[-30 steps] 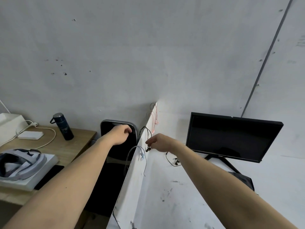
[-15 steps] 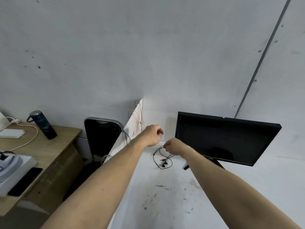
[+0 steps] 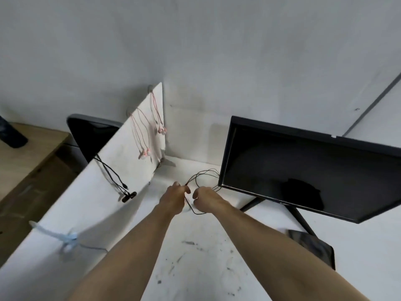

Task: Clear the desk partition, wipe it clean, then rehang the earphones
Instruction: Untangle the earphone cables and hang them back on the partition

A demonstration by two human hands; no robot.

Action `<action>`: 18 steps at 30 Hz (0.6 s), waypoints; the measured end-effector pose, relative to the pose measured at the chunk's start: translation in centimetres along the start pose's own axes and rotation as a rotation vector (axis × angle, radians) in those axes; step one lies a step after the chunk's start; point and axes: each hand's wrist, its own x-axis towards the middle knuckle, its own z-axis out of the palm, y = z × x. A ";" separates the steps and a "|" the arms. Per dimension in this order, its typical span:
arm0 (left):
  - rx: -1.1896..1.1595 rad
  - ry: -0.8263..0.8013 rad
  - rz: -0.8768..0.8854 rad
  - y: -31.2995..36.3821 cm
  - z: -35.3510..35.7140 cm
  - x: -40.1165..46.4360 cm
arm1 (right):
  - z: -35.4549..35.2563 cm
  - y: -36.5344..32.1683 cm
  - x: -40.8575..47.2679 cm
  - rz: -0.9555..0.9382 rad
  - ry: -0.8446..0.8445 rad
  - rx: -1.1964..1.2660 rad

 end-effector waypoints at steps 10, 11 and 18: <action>0.300 0.081 0.065 -1.6 3.8 2.9 | 2.5 2.3 2.5 -0.017 -0.007 -0.036; 0.288 0.094 0.077 -1.5 3.7 2.8 | 2.4 2.4 2.5 -0.026 -0.012 -0.013; -0.013 0.088 0.203 1.4 -0.9 -0.2 | -0.7 1.8 -2.2 -0.075 -0.126 0.374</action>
